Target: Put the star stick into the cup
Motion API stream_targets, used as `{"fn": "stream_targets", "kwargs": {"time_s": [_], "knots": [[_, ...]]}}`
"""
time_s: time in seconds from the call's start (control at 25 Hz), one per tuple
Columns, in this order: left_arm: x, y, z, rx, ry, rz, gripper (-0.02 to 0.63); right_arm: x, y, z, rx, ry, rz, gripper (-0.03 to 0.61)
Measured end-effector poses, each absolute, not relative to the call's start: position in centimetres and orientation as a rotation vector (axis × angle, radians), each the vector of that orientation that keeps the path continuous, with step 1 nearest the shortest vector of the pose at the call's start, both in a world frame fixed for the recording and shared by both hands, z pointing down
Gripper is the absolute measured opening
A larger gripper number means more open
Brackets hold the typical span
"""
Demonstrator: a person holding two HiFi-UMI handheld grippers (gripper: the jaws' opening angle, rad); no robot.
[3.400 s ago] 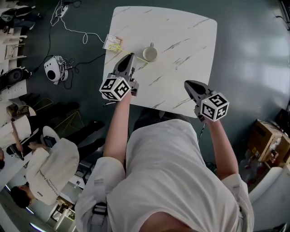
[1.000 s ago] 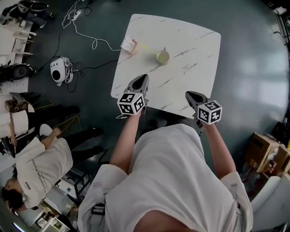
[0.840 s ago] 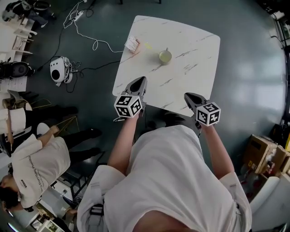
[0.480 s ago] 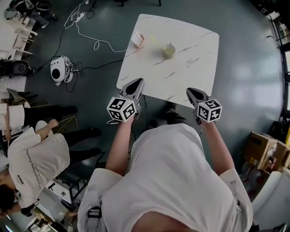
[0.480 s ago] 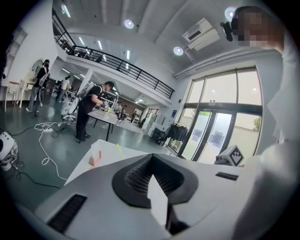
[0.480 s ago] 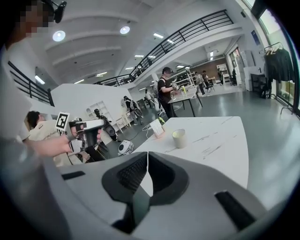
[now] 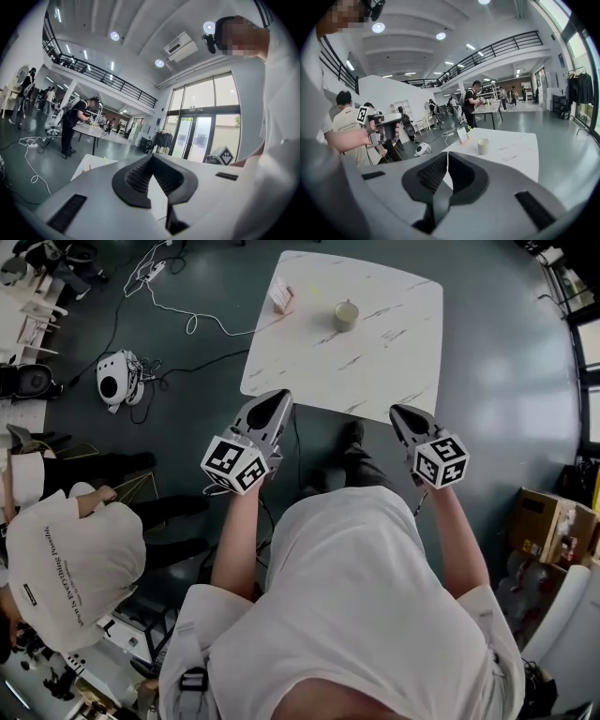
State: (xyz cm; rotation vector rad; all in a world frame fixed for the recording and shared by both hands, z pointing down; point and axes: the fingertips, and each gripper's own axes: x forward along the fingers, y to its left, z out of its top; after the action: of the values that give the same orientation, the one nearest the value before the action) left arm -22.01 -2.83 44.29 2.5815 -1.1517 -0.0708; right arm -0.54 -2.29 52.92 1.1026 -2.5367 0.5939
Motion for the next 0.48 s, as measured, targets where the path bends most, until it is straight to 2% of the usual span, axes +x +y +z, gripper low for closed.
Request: {"fn": "stream_targets", "kwargs": {"time_s": [0.48], "knots": [[-18.0,1.2,44.4,2.604,-1.234,0.097,0.012,2.9,1.3,46.7,1.133,-2.649,0.288,0.026]]}}
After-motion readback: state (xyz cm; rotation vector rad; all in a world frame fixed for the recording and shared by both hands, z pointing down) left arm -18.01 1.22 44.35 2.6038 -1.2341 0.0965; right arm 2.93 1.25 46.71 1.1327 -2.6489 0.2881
